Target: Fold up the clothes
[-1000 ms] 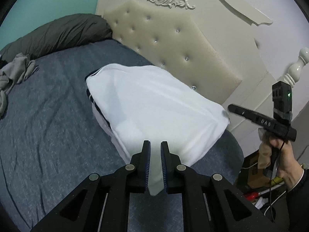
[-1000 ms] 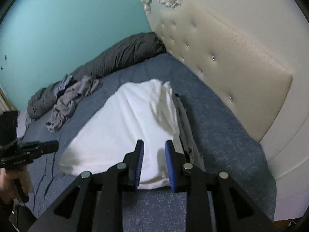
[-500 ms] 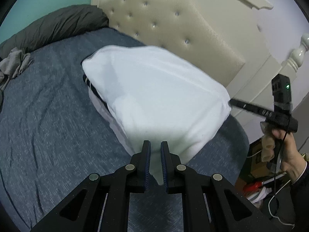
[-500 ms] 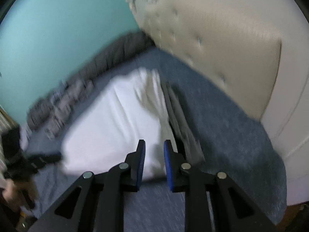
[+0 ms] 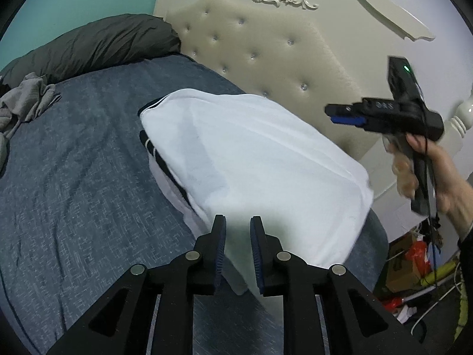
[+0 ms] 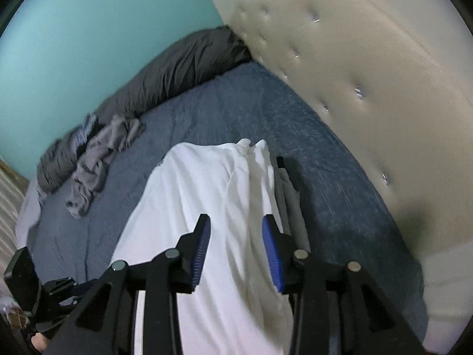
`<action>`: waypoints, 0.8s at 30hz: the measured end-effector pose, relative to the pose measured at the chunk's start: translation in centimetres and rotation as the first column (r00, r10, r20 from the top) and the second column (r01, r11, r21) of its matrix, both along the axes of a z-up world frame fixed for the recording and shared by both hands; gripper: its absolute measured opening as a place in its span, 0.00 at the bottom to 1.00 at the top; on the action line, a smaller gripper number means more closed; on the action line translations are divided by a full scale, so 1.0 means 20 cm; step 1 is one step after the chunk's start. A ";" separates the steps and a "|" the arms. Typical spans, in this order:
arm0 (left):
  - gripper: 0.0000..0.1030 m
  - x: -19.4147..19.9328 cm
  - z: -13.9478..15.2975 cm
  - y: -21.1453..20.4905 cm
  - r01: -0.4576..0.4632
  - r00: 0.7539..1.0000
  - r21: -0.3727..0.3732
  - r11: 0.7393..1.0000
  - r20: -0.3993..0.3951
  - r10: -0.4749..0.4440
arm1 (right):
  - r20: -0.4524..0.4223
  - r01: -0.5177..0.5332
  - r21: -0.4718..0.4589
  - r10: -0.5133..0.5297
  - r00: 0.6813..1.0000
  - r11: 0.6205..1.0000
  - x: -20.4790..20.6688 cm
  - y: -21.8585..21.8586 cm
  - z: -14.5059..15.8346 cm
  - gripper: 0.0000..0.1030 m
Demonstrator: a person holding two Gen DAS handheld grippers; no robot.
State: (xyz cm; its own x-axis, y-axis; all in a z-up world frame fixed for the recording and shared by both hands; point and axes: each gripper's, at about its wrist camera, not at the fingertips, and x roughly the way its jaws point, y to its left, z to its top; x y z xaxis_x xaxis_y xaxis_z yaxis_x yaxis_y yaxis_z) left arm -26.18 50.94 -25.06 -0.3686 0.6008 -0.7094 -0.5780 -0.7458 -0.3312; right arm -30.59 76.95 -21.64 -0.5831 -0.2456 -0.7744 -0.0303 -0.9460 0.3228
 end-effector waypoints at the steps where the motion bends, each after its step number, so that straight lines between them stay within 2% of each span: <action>1: 0.18 -0.01 -0.01 0.00 0.000 1.000 0.004 1.000 0.000 0.000 | 0.009 -0.003 0.005 0.003 1.000 1.000 -0.04 0.00 -0.01 0.35; 13: 0.19 0.00 -0.10 -0.01 0.023 0.999 0.021 0.999 -0.023 -0.023 | 0.103 0.001 0.029 -0.004 0.995 1.000 -0.38 -0.01 -0.14 0.35; 15: 0.19 0.01 -0.10 -0.01 0.025 0.999 0.024 0.999 -0.026 -0.024 | 0.113 -0.001 0.023 -0.002 0.994 1.000 -0.41 -0.02 -0.17 0.23; 17: 0.19 0.01 -0.11 -0.01 0.026 0.999 0.026 0.999 -0.029 -0.026 | 0.123 -0.007 0.019 0.005 0.992 1.000 -0.43 -0.02 -0.19 0.05; 20: 0.19 0.01 -0.12 -0.01 0.029 0.999 0.027 0.999 -0.031 -0.028 | 0.091 0.030 0.040 -0.034 0.995 0.999 -0.43 0.00 -0.17 0.01; 22: 0.19 0.01 -0.12 -0.01 0.026 0.999 0.033 0.999 -0.025 -0.025 | 0.080 0.104 0.098 -0.112 0.991 0.990 -0.44 0.04 -0.17 0.01; 24: 0.19 0.01 -0.13 -0.01 0.023 1.000 0.042 0.999 -0.019 -0.022 | 0.098 0.130 0.144 -0.145 0.985 0.981 -0.45 0.06 -0.19 0.01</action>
